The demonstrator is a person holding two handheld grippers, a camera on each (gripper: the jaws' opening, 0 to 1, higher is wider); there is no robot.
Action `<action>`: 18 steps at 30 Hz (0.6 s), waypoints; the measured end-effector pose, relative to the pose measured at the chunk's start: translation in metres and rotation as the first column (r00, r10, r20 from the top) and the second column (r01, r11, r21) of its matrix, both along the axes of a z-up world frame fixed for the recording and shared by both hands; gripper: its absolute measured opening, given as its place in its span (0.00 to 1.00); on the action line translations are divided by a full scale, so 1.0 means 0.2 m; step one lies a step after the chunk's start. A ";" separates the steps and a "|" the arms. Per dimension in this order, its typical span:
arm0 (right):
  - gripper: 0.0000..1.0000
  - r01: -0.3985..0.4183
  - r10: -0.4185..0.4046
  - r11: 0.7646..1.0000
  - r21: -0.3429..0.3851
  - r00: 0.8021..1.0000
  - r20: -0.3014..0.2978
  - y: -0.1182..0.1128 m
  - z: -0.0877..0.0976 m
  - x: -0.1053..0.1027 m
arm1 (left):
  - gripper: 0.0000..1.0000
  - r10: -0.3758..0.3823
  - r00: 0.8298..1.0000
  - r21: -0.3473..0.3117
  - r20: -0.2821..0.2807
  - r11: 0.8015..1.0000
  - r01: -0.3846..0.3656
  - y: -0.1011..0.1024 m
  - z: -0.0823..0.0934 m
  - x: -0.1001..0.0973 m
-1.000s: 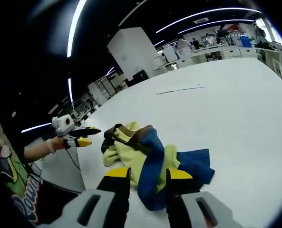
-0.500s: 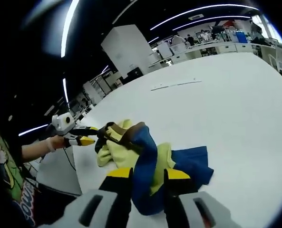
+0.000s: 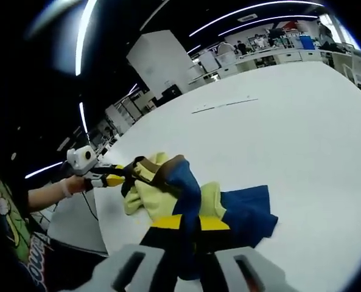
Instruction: Fold the garment on the visible template until the final outline fits inside the template.
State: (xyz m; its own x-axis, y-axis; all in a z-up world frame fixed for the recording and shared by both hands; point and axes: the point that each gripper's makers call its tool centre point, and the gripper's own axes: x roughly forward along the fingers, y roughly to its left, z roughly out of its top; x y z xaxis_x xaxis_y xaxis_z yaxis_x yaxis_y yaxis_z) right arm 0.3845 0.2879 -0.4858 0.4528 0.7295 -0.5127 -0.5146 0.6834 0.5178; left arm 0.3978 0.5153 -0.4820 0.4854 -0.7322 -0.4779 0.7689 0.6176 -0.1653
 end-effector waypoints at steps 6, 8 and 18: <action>0.00 0.018 -0.018 1.000 0.008 1.000 0.002 -0.02 0.02 0.01 | 0.11 0.005 1.000 0.000 -0.002 1.000 -0.005 0.01 0.00 0.01; 0.00 0.022 -0.022 1.000 0.009 1.000 0.002 -0.02 0.02 0.01 | 0.10 0.010 1.000 -0.004 0.002 1.000 -0.010 0.01 0.00 0.01; 0.00 0.016 -0.016 1.000 0.004 1.000 0.013 -0.03 0.03 0.00 | 0.00 0.024 1.000 -0.006 -0.009 1.000 -0.024 0.02 0.00 0.02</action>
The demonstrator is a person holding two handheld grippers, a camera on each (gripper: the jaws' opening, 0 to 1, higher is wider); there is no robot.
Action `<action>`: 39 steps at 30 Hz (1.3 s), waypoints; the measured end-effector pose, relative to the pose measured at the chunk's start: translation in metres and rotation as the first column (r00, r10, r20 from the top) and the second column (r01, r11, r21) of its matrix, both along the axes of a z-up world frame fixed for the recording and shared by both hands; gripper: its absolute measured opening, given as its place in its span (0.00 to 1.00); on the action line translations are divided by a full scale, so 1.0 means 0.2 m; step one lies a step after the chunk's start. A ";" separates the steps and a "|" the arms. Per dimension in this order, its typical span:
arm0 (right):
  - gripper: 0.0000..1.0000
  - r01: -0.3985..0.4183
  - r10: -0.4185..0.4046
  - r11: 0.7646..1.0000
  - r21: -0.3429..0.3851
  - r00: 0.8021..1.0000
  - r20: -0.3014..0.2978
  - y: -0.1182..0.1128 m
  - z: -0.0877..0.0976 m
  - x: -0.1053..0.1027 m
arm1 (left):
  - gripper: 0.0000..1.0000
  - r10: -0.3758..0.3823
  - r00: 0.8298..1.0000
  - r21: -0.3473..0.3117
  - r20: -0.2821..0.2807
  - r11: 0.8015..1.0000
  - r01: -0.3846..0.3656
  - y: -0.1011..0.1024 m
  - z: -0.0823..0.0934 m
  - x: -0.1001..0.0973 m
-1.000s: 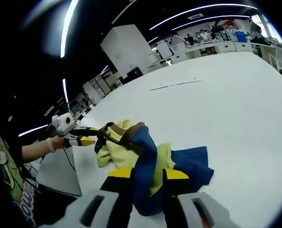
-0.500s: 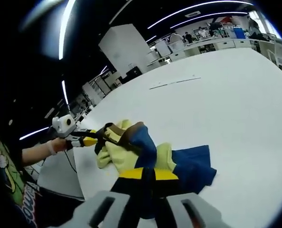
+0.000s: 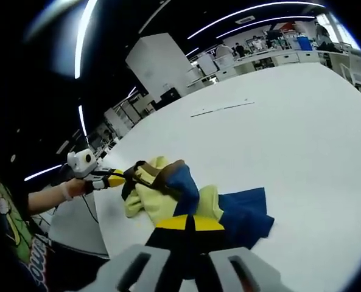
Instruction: Fold the garment on the visible template until the final outline fits inside the template.
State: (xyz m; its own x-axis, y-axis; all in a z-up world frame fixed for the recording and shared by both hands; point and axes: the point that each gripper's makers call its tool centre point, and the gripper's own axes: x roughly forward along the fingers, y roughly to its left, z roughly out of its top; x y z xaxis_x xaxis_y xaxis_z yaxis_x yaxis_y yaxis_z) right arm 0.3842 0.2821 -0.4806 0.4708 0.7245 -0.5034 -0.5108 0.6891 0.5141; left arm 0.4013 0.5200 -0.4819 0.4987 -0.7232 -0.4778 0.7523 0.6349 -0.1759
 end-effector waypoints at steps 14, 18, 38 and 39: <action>0.00 0.020 -0.021 1.000 0.006 0.999 0.034 -0.02 0.08 0.01 | 0.00 0.048 0.998 -0.002 0.046 0.999 -0.048 0.02 0.10 0.01; 0.00 0.040 -0.041 0.999 0.011 0.997 0.069 -0.05 0.14 0.03 | 0.00 0.064 0.996 -0.010 0.067 0.998 -0.063 0.03 0.16 0.01; 0.00 0.040 -0.040 0.999 0.005 0.960 0.276 -0.07 0.51 0.09 | 0.00 0.172 0.967 -0.081 0.190 0.984 -0.159 0.10 0.49 0.11; 0.00 0.043 -0.044 0.999 0.010 0.955 0.293 -0.07 0.55 0.10 | 0.00 0.179 0.963 -0.090 0.199 0.982 -0.164 0.10 0.52 0.12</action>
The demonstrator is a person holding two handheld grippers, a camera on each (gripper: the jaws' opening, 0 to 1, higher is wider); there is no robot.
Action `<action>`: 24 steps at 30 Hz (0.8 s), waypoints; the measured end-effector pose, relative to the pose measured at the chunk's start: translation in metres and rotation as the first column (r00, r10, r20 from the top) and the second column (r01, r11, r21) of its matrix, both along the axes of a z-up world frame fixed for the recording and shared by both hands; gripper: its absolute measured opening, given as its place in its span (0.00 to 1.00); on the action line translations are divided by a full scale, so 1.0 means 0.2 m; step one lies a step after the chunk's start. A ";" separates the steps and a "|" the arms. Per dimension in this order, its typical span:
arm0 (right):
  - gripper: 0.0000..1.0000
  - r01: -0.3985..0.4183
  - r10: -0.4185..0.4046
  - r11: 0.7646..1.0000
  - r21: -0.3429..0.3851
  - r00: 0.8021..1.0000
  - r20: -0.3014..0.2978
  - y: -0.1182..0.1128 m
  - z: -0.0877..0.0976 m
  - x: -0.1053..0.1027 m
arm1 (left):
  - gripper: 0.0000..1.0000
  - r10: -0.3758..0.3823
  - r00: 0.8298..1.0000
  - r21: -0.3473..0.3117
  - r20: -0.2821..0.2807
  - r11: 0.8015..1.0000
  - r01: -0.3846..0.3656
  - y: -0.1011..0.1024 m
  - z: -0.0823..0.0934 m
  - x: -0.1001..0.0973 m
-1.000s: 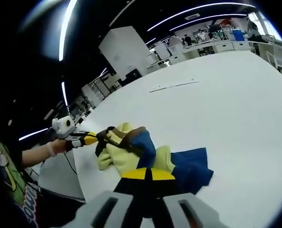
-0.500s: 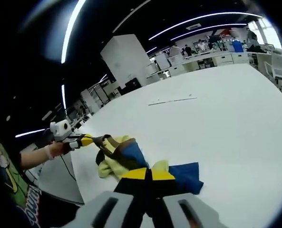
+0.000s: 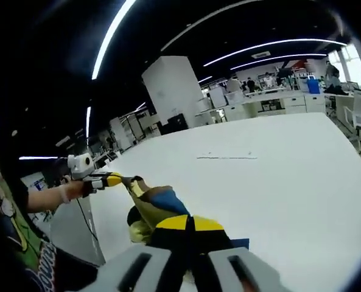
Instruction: Fold the garment on the visible template until the final outline fits inside the template.
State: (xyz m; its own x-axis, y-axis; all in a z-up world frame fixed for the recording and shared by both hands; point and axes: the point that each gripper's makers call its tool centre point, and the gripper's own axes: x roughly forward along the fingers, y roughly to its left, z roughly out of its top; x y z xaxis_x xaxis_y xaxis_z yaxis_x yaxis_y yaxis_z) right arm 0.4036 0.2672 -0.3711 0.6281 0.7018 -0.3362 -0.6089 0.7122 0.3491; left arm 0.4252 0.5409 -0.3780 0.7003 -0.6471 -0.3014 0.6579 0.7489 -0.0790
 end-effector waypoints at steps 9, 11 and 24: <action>0.00 -0.005 0.003 1.000 0.014 0.990 0.144 0.02 0.29 0.04 | 0.00 0.016 0.994 -0.033 0.106 0.999 -0.012 0.02 0.28 0.04; 0.00 -0.009 0.007 1.000 0.012 0.985 0.170 0.04 0.34 0.04 | 0.00 0.033 0.993 -0.060 0.116 0.998 -0.027 0.03 0.34 0.04; 0.00 -0.044 0.038 0.999 0.016 0.957 0.287 0.12 0.60 0.09 | 0.00 0.110 0.977 -0.128 0.180 0.988 -0.088 0.09 0.57 0.08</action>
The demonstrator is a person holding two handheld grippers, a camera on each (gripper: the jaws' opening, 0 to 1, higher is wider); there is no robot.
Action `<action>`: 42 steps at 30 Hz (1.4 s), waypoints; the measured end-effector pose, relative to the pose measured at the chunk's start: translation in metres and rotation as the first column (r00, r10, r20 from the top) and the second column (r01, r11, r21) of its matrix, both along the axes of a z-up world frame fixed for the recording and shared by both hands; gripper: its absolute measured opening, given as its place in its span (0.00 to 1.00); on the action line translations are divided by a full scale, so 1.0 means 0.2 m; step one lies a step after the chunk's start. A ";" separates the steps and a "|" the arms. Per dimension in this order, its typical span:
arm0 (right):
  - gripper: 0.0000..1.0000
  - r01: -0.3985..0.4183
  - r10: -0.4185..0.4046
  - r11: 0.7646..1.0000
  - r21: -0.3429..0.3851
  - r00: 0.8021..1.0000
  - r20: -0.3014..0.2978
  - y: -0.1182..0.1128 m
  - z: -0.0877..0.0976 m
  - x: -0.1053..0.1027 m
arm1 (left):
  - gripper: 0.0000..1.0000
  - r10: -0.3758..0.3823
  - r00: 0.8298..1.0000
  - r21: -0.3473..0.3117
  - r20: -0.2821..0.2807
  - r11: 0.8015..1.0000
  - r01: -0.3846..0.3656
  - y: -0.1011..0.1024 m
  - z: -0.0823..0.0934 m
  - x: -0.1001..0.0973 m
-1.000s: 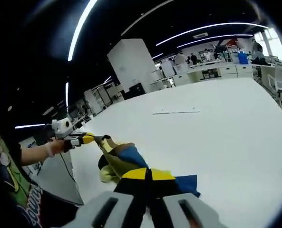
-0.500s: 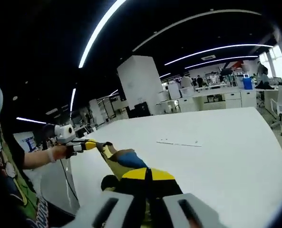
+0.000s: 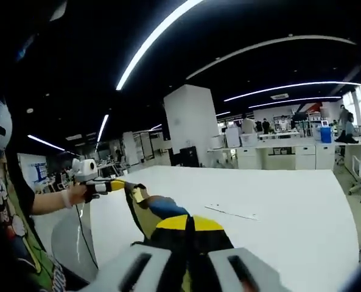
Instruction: Fold the garment on the visible template until the final outline fits inside the template.
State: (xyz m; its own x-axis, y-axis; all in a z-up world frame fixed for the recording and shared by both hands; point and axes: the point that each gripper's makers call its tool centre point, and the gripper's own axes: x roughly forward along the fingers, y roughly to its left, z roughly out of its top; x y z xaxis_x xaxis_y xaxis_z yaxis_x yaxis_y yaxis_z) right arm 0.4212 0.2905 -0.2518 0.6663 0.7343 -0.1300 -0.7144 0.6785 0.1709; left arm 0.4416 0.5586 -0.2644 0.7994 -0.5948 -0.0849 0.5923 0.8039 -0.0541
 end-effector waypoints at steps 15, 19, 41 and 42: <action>0.00 -0.020 0.020 1.000 0.024 1.000 0.001 0.02 0.02 0.14 | 0.00 0.030 0.999 -0.078 -0.039 0.996 -0.033 0.01 -0.01 0.17; 0.00 -0.031 0.031 0.999 0.024 0.999 -0.026 0.02 -0.02 0.18 | 0.00 0.037 0.996 -0.085 -0.079 0.995 -0.044 0.01 -0.08 0.23; 0.00 -0.072 0.058 0.995 -0.069 0.981 -0.186 0.03 -0.43 0.60 | 0.00 0.135 0.966 -0.059 -0.222 0.987 -0.151 0.05 -0.44 0.62; 0.00 -0.075 0.060 0.995 -0.069 0.978 -0.200 0.02 -0.45 0.61 | 0.00 0.137 0.965 -0.057 -0.225 0.987 -0.153 0.05 -0.45 0.63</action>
